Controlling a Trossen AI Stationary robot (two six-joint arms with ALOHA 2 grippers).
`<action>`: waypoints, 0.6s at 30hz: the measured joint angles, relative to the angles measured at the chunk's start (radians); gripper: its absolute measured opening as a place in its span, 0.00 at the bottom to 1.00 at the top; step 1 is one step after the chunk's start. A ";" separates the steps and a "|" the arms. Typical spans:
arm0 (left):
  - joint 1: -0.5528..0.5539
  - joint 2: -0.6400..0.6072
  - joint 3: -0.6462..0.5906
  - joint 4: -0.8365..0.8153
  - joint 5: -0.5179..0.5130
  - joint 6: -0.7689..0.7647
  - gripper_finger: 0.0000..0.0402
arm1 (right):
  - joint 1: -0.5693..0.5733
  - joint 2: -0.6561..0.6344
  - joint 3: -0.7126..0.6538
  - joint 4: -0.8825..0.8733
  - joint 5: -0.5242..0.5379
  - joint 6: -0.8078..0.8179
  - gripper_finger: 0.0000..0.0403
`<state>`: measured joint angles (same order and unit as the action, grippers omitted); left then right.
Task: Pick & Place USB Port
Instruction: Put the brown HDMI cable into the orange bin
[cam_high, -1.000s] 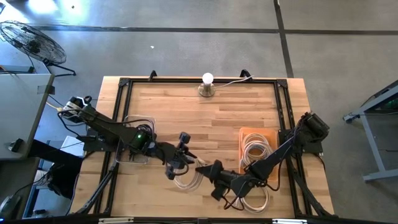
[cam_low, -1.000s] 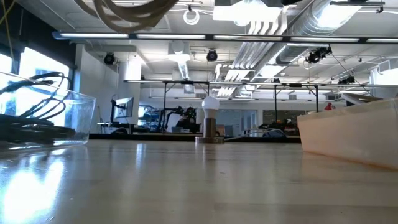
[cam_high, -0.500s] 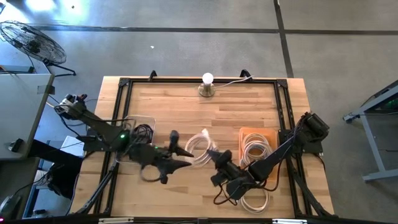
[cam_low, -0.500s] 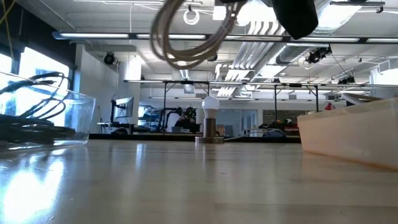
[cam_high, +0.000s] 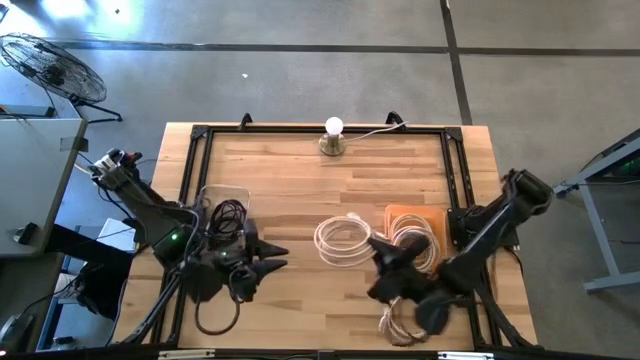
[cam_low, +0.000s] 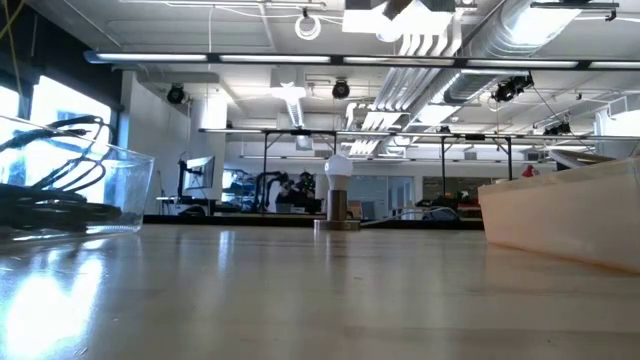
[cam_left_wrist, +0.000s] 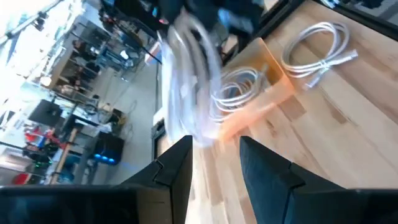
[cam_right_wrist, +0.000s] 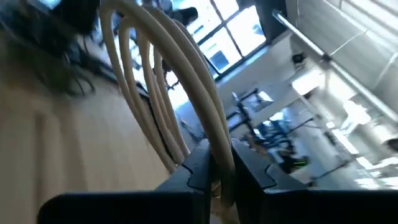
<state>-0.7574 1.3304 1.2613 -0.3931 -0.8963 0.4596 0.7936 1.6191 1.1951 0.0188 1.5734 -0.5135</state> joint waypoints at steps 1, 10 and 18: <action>-0.006 0.000 0.000 -0.016 -0.003 -0.020 0.32 | 0.013 -0.021 0.002 0.007 0.000 0.028 0.07; -0.016 0.000 0.000 -0.158 -0.016 -0.172 0.32 | 0.093 -0.195 0.002 -0.072 -0.001 0.298 0.07; -0.016 0.000 0.000 -0.188 -0.013 -0.203 0.32 | 0.153 -0.400 0.001 -0.268 -0.002 0.510 0.07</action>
<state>-0.7731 1.3304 1.2613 -0.5808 -0.9092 0.2565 0.9469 1.2193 1.1961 -0.2491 1.5711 -0.0032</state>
